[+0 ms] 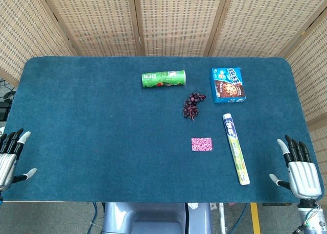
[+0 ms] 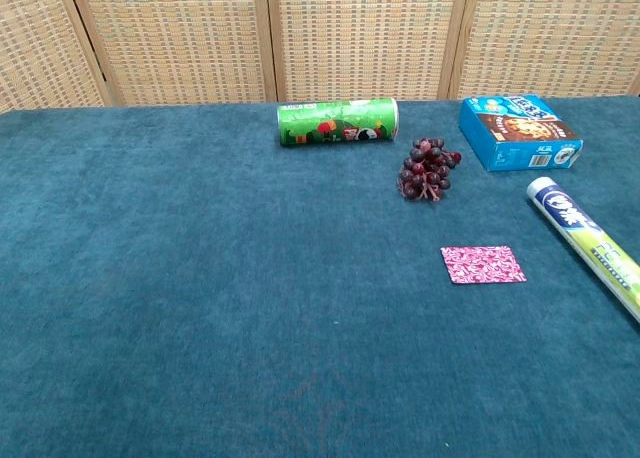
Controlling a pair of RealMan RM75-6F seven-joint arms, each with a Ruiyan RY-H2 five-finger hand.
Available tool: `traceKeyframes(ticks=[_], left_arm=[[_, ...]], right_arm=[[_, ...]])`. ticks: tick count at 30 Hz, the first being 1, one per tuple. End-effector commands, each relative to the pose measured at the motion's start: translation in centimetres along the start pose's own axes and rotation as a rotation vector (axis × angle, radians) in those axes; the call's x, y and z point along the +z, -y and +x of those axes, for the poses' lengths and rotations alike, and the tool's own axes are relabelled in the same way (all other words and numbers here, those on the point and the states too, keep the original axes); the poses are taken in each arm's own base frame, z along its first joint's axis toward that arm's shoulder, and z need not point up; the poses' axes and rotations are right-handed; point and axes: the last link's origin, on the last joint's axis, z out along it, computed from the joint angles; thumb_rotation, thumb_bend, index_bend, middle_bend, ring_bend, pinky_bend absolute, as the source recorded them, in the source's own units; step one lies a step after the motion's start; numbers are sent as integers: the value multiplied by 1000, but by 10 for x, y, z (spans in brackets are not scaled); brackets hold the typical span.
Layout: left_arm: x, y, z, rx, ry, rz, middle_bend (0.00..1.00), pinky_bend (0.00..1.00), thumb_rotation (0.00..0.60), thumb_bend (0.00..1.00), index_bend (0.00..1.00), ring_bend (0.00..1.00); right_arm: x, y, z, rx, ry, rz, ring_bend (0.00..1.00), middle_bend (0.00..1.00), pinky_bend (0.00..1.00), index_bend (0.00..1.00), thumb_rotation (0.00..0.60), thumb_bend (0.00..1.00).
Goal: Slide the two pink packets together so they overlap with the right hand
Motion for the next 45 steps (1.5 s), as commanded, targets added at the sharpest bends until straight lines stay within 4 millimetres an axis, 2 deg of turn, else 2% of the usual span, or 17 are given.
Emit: traceKeyframes(ticks=[1,14,15,17,19,22,24,26,30,33,41,43,45], left_arm=[[0,0,0,0,1,0,0,0,600,0,0,0],[2,-1,-1,7,4,6,0,0,600,0,0,0],[2,-1,-1,7,5,7,0,0,600,0,0,0],[2,-1,-1,7,5,8,0,0,600,0,0,0],[2,-1,0,8,2,7,0,0,600,0,0,0],[1,-1,0,8,-5,7,0,0,600,0,0,0],[0,-1,0,1,-6,7,0,0,600,0,0,0],[0,-1,-1,3,-7,6,0,0,600,0,0,0],[2,-1,-1,5,-4,7,0,0,600,0,0,0],[2,-1,-1,7,-3,10,0,0,600,0,0,0],[2,-2,-1,10,-4,15,0,0,600,0,0,0],[3,-2,-1,11,-4,16,0,0,600,0,0,0],[3,-2,-1,10,-4,18,0,0,600,0,0,0]], right_arm=[[0,0,0,-4,5,-1,0,0,0,0,600,0],[2,2,-2,0,22,15,0,0,0,0,600,0],[3,3,-3,0,23,18,0,0,0,0,600,26],[4,5,-5,4,27,29,0,0,0,0,600,169],[7,8,-5,10,15,53,0,0,0,0,600,461],[12,17,-9,17,-11,124,0,0,0,8,600,765],[17,25,-16,21,6,188,0,0,0,15,600,897],[24,34,-24,51,74,249,0,0,0,16,600,980],[47,49,-36,105,212,317,0,0,0,16,600,1000],[63,58,-43,70,284,345,0,0,0,16,600,1000],[85,82,-53,-7,388,401,0,0,0,16,600,1000],[90,91,-55,-21,413,413,0,0,0,16,600,1000],[98,109,-61,-46,442,448,0,0,0,16,600,1000]])
